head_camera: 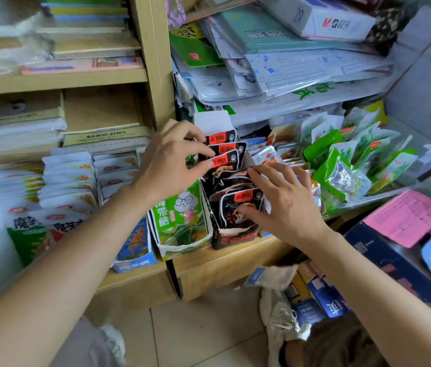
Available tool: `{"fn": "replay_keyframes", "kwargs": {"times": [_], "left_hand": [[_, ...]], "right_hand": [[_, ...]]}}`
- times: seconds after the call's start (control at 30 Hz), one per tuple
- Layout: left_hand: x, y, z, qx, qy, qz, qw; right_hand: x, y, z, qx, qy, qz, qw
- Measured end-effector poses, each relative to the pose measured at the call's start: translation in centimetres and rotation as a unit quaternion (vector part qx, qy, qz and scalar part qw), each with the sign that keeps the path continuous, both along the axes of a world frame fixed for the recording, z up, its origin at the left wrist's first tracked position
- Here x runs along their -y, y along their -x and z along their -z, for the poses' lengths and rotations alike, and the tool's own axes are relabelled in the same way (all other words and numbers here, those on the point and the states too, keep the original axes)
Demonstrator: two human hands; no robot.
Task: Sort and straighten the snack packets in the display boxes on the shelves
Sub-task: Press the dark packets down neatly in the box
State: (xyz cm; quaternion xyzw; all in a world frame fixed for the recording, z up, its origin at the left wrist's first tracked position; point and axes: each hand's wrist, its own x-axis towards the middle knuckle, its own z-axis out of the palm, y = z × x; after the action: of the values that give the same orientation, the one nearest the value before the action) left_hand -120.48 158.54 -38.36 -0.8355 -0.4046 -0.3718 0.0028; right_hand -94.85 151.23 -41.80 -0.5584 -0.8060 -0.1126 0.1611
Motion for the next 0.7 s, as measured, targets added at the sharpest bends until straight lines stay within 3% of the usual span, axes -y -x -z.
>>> {"fn": "replay_keyframes", "kwargs": {"times": [0.23, 0.4, 0.7], "left_hand": [[0.2, -0.4, 0.1, -0.089, 0.021, 0.035, 0.995], [0.2, -1.0, -0.2, -0.153, 0.042, -0.005, 0.987], [-0.2, -1.7, -1.1, -0.231, 0.112, 0.017, 0.966]], "right_hand": [[-0.2, -0.6, 0.6, -0.07, -0.013, -0.072, 0.995], [-1.0, -0.4, 0.4, -0.039, 0.035, -0.074, 0.996], [-1.3, -0.8, 0.5, -0.077, 0.062, -0.102, 0.99]]}}
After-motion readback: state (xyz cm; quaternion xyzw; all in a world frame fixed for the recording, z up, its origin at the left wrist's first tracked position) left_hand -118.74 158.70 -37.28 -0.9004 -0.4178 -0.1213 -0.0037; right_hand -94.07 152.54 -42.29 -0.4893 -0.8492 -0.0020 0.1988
